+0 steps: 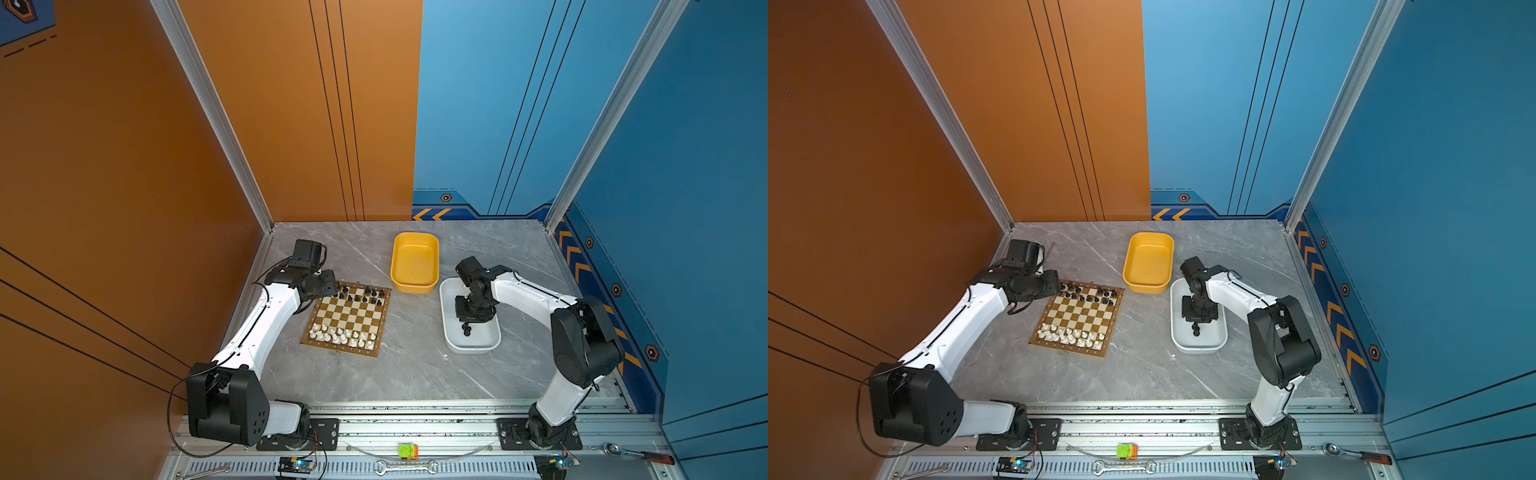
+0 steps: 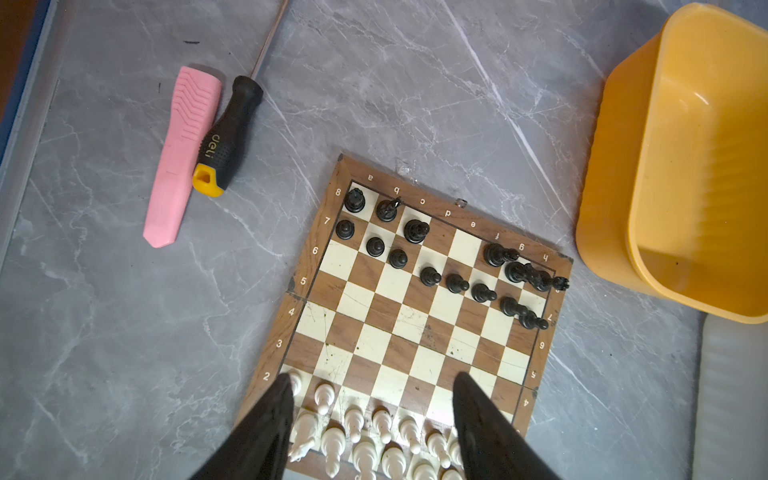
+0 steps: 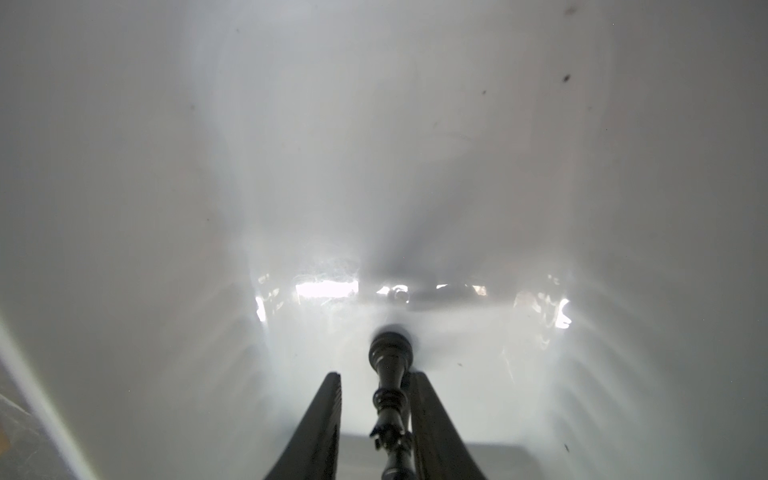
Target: Set up the chess pieces on the board
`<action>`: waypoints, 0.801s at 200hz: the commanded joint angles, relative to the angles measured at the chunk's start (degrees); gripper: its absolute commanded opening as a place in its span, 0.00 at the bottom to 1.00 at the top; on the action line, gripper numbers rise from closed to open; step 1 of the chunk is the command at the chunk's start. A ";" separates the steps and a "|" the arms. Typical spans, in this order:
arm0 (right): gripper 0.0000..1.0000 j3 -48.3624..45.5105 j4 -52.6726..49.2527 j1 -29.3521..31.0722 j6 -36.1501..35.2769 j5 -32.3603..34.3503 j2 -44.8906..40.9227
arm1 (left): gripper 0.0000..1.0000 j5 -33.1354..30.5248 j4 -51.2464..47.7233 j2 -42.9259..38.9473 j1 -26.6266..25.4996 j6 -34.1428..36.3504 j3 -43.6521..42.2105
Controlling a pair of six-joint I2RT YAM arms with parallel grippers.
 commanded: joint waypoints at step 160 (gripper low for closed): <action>0.21 -0.16 -1.70 -1.53 -2.77 -1.94 -1.01 | 0.62 -2.08 0.37 0.37 -3.22 -2.45 2.38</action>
